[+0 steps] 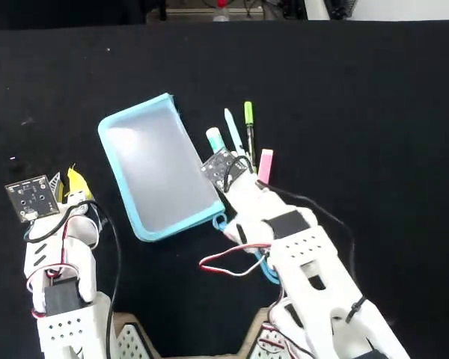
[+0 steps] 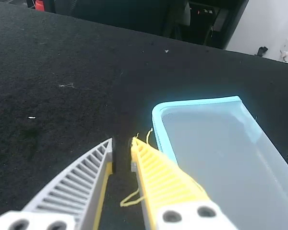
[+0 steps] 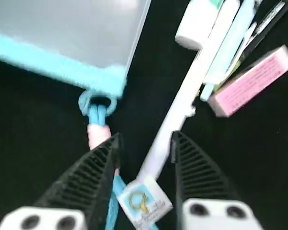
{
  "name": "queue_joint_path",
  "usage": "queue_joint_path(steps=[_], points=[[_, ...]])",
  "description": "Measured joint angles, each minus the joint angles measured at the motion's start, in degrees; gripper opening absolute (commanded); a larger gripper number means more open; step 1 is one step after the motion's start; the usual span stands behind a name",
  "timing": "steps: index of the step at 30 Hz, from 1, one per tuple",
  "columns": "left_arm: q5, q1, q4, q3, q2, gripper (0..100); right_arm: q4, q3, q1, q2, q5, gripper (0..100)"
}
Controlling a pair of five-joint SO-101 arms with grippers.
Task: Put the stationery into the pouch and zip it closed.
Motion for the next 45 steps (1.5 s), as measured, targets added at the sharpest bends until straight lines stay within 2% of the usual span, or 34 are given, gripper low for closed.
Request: queue_joint_path(steps=[9,13,16,22,26,27,31,35,39,42,45], points=[[0.0,0.0,0.0,0.0,0.0,8,-19.78,12.66,-5.63,0.0,-0.09,18.0],[0.0,0.0,0.0,0.0,0.0,8,-20.75,13.1,-5.8,0.0,-0.09,18.0],[0.0,0.0,0.0,0.0,0.0,8,-18.37,12.84,-6.33,0.0,-0.09,18.0],[0.0,0.0,0.0,0.0,0.0,8,-11.16,12.04,-11.87,0.0,-0.09,16.6],[0.0,0.0,0.0,0.0,0.0,8,-10.37,12.04,-12.31,0.0,-0.09,1.3],[0.0,0.0,0.0,0.0,0.0,8,-10.37,12.04,-12.31,0.0,-0.09,0.9],[0.0,0.0,0.0,0.0,0.0,8,-10.29,12.04,-12.22,0.0,-0.18,1.1],[0.0,0.0,0.0,0.0,0.0,8,-9.67,11.69,-6.59,0.0,-0.18,7.7],[0.0,0.0,0.0,0.0,0.0,8,-2.55,7.12,0.26,0.0,-0.18,18.4],[0.0,0.0,0.0,0.0,0.0,8,5.19,3.96,1.67,0.0,-0.18,17.1],[0.0,0.0,0.0,0.0,0.0,8,8.26,1.85,1.93,0.0,-0.09,16.6]])
